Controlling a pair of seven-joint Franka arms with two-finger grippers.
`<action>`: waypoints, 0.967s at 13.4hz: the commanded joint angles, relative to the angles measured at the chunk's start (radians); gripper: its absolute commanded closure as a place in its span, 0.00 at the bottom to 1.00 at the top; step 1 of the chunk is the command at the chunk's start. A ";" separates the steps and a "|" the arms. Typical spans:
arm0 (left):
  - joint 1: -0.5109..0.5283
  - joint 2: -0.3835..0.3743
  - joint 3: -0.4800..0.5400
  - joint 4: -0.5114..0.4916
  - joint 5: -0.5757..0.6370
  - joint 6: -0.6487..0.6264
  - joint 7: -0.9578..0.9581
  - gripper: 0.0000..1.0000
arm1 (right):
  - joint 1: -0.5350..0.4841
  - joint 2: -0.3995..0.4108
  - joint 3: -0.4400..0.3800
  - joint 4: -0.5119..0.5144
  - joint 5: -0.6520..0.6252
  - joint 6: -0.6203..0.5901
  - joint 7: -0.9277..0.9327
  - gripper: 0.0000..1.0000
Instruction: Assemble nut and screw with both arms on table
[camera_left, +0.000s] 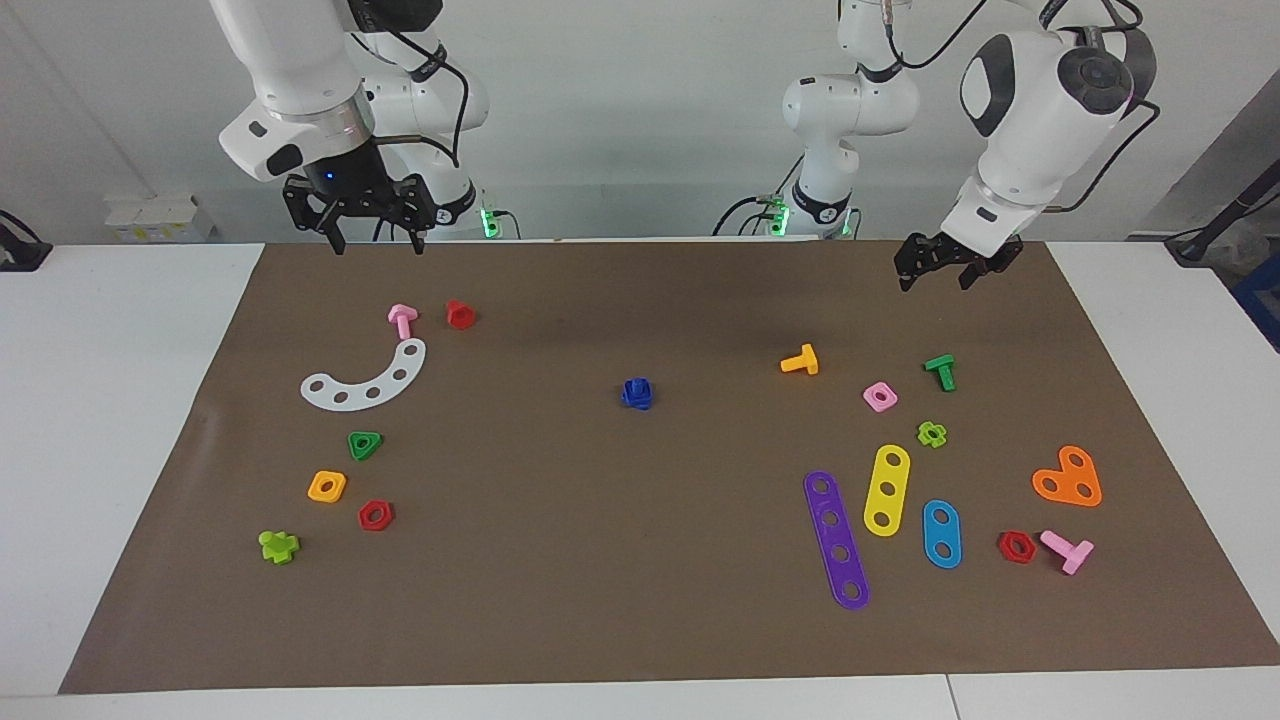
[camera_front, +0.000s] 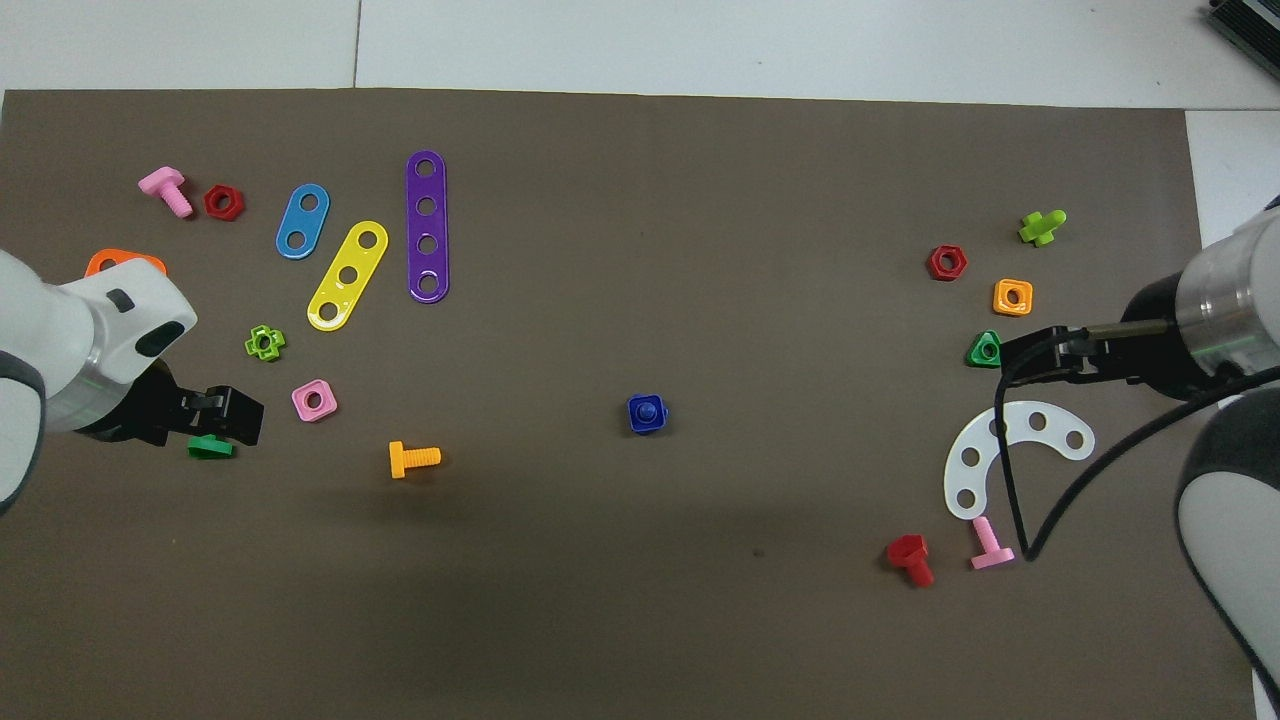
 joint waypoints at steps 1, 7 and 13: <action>0.007 -0.005 -0.005 0.048 0.022 -0.017 0.010 0.02 | -0.014 -0.008 0.002 -0.007 0.022 -0.011 -0.035 0.00; 0.009 0.004 -0.002 0.151 0.023 -0.048 0.004 0.00 | -0.014 -0.008 0.002 -0.007 0.022 -0.011 -0.034 0.00; 0.007 0.010 -0.002 0.170 0.022 -0.023 0.007 0.00 | -0.014 -0.008 0.002 -0.007 0.022 -0.011 -0.034 0.00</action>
